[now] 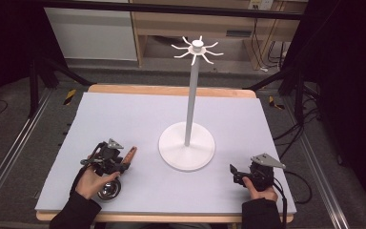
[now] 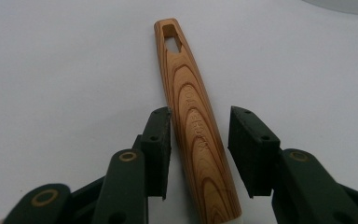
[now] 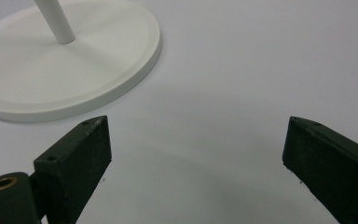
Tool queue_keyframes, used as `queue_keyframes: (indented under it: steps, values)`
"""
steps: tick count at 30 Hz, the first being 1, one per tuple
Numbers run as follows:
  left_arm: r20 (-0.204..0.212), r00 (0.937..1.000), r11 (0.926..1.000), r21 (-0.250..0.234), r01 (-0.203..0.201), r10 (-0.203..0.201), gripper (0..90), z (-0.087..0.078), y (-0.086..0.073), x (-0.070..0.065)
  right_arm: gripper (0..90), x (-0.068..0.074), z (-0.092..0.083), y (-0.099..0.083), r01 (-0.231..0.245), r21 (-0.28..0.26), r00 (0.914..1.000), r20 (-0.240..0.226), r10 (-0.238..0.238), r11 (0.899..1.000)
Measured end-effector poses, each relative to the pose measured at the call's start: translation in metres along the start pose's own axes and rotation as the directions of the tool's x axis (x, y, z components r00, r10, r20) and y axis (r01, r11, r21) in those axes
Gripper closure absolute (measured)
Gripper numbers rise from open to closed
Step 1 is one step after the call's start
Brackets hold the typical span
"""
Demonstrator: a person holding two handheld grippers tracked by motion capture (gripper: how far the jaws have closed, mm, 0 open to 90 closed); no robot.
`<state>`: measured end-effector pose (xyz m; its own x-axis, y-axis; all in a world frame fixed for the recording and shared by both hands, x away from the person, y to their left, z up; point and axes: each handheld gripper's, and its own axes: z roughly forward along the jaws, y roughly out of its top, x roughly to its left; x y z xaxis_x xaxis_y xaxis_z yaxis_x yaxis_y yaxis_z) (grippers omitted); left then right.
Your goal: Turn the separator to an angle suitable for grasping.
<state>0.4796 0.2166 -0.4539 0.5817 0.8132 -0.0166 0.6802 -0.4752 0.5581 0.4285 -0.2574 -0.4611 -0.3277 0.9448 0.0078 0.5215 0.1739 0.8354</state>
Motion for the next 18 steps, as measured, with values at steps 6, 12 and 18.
queue_keyframes:
  steps: [6, 12, 18]
  values:
    - [-0.003, 1.0, 0.9999, 0.016, 0.002, -0.001, 62.0, 0.0015, -0.0002, 0.0001, 8.4, 0.0002, 0.0001, 0.0, -0.001, 0.003, 1.0, -0.002, 0.001, 1.0]
    - [0.005, 1.0, 0.9995, 0.03, 0.008, -0.008, 61.4, 0.0033, -0.0003, 0.001, 8.3, 0.0004, 0.0001, 0.0001, 0.0, 0.003, 1.0, -0.003, 0.0, 1.0]
    - [0.012, 0.9999, 0.9991, 0.041, -0.007, 0.006, 63.9, 0.0009, -0.0005, -0.0002, 8.4, 0.0003, 0.0, 0.0002, -0.001, 0.002, 1.0, -0.005, 0.001, 1.0]
